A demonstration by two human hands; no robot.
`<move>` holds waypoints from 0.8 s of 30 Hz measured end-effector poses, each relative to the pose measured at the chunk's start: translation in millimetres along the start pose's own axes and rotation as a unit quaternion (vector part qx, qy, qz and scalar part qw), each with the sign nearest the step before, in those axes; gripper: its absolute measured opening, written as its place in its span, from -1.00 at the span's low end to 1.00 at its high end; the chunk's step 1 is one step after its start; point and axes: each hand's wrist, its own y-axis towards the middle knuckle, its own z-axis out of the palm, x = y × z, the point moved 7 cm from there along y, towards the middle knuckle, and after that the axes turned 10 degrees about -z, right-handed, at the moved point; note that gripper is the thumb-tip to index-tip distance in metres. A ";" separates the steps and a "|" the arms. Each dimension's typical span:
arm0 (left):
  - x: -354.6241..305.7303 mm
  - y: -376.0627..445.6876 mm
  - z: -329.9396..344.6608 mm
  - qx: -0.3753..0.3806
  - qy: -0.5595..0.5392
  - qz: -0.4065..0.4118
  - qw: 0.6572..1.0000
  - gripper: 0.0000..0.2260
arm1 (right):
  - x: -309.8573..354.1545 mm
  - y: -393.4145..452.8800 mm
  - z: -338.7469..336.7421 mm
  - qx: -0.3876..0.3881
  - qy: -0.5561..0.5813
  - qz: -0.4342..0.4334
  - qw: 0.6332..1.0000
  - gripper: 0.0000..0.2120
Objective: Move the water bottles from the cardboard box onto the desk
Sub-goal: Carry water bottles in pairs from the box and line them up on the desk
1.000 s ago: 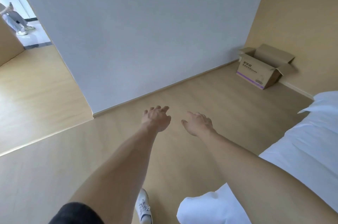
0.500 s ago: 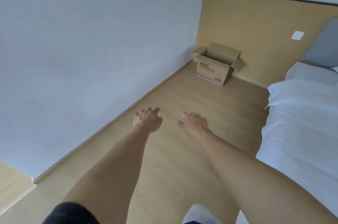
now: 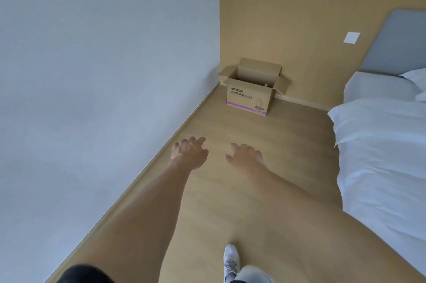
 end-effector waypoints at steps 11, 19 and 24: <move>-44.3 225.0 -60.9 0.008 -0.007 -0.010 1.000 -0.53 | -30.7 214.1 -84.4 0.009 -0.003 -0.004 1.000 -0.53; -90.8 386.2 -84.4 0.011 0.008 0.048 0.999 -0.55 | -69.0 354.7 -120.6 0.005 0.015 0.037 0.999 -0.51; -123.4 496.1 -111.0 0.007 0.007 0.112 0.994 -0.57 | -89.8 451.2 -157.0 -0.023 0.029 0.089 0.995 -0.51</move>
